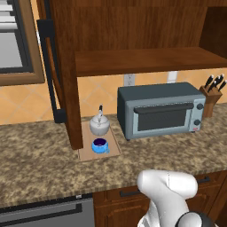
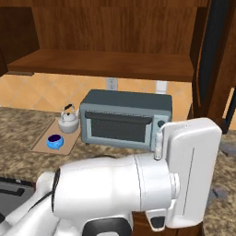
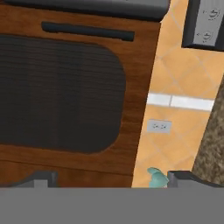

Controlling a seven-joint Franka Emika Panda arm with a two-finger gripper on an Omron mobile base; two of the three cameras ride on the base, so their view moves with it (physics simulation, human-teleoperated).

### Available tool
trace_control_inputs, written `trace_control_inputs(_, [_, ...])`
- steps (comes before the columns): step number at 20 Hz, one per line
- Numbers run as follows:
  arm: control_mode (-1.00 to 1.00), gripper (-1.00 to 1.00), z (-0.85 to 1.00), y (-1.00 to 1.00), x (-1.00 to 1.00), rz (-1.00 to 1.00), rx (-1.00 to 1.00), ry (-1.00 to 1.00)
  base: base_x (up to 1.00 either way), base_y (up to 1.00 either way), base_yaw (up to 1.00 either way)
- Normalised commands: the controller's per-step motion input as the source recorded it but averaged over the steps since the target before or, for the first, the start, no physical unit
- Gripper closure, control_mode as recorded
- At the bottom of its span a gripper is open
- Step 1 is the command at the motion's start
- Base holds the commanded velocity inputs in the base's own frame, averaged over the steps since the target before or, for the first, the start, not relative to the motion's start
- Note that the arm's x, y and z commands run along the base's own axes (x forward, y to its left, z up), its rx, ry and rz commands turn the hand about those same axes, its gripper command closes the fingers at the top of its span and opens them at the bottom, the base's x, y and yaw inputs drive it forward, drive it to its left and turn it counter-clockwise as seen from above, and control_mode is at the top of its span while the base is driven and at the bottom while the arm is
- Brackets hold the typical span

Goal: Pick the kettle from the counter and place it on the tray. Then pick the mug from the cabinet and place it on the tray. Then close the cabinet doors.

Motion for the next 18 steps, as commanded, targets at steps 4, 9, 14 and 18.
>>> trace_control_inputs(4, [-1.00, -1.00, 0.07, -0.32, 0.01, 0.16, 0.14, 0.01, 0.00, 0.00, 0.00])
trace_control_inputs(9, [-1.00, -1.00, 0.02, -0.22, -0.06, 0.28, 0.23, 0.00, 0.00, 0.00, 0.00])
trace_control_inputs(14, [-1.00, -1.00, 0.02, -0.30, 0.12, 0.24, 0.15, 0.03, 0.00, 0.00, 0.00])
trace_control_inputs(18, [-1.00, -1.00, 0.00, -0.23, 0.11, 0.25, 0.04, 0.08, 0.00, 0.00, 0.00])
